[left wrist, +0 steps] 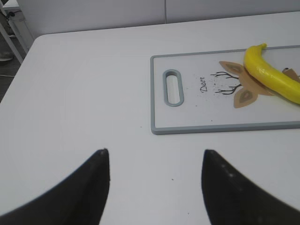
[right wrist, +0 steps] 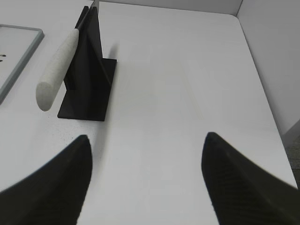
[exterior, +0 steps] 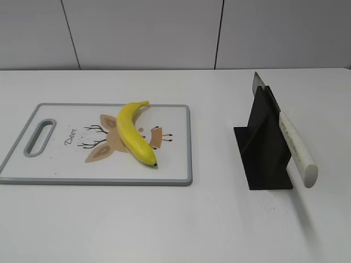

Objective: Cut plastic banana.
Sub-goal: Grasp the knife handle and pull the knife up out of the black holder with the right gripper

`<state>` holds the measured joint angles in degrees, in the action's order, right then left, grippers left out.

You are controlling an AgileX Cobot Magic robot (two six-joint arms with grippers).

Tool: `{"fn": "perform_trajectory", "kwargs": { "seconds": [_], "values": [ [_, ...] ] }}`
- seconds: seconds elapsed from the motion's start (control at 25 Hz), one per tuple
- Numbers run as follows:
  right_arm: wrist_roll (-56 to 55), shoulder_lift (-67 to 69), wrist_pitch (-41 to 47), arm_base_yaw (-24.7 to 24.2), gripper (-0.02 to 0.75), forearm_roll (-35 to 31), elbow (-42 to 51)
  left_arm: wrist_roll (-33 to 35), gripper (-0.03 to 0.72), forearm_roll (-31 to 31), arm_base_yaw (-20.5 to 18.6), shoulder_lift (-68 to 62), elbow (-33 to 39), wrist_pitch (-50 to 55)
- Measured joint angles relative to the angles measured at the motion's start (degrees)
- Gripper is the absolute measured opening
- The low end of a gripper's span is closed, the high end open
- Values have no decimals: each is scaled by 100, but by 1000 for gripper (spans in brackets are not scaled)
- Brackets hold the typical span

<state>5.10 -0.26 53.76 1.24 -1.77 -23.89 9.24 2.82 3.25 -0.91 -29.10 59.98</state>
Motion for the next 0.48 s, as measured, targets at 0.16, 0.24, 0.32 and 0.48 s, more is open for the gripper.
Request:
{"fn": "perform_trajectory", "kwargs": {
  "seconds": [0.16, 0.24, 0.32, 0.48],
  "values": [
    [0, 0, 0, 0, 572, 0, 0, 0, 589, 0, 0, 0, 0, 0],
    [0, 0, 0, 0, 572, 0, 0, 0, 589, 0, 0, 0, 0, 0],
    [0, 0, 0, 0, 572, 0, 0, 0, 589, 0, 0, 0, 0, 0],
    [0, 0, 0, 0, 572, 0, 0, 0, 589, 0, 0, 0, 0, 0]
  ]
}}
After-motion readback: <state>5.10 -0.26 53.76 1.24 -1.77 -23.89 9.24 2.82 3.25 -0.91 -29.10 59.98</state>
